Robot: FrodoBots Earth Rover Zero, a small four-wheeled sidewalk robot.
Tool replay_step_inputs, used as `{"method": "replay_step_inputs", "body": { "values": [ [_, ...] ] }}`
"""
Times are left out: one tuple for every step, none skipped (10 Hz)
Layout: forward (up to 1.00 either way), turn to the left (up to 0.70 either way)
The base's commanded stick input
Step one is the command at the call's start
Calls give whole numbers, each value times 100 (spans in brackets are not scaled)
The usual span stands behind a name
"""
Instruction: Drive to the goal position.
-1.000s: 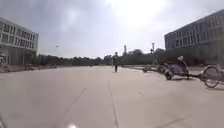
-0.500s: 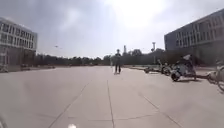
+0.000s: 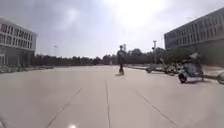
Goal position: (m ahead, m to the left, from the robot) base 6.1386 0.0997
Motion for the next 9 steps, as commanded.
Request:
{"method": "replay_step_inputs", "body": {
  "values": [
    [100, 0],
    [100, 0],
    [100, 0],
    [100, 0],
    [100, 0],
    [100, 0],
    [100, 0],
    [100, 0],
    [100, 0]
  ]
}}
